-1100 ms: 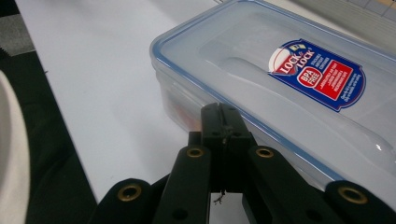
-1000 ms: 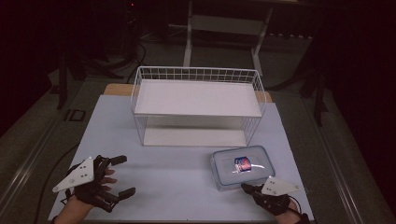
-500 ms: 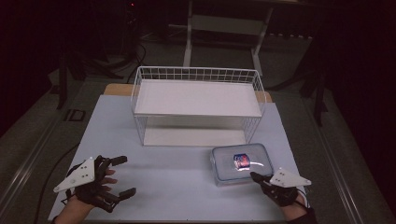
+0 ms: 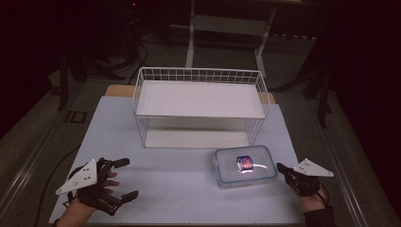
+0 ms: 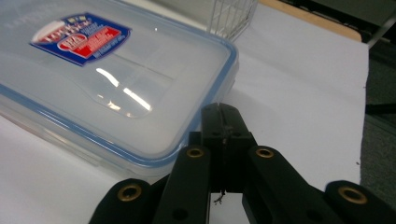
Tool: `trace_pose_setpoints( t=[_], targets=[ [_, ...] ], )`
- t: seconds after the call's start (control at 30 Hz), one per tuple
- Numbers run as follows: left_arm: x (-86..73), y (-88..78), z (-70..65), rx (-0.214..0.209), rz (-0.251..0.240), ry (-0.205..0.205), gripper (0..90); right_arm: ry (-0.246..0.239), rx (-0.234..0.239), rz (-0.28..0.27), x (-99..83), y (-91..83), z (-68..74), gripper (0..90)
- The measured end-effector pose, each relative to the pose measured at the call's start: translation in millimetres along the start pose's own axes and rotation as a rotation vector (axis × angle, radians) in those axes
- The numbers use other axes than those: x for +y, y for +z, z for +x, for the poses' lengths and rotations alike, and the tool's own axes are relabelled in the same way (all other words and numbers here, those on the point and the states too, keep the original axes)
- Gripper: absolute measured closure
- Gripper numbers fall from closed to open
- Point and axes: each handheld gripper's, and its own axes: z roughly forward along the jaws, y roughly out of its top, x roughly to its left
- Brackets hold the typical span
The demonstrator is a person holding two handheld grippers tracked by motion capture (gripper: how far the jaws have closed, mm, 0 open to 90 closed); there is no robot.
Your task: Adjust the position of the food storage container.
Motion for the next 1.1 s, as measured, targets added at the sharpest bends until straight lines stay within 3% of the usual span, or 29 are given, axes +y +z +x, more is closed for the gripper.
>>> trace_pose_setpoints(
  t=[0.27, 0.47, 0.77, 1.1],
  targets=[
    [0.3, 0.1, 0.0, -0.001, 0.001, 0.001, 0.0, 0.025, -0.013, 0.004, -2.0, 1.9, 2.9, 90.0],
    [0.1, 0.7, -0.2, -0.007, 0.000, 0.005, 0.0, 0.018, 0.038, -0.014, 3.3, 4.1, 14.9, 90.0],
    [-0.3, 1.2, -0.2, -0.008, 0.002, 0.004, 0.0, 0.002, 0.072, -0.024, 10.7, 10.2, 32.3, 90.0],
    [-1.6, 1.9, 0.2, -0.008, 0.007, 0.003, 0.0, 0.040, 0.051, -0.002, 14.0, 22.8, 28.5, 90.0]
  ],
)
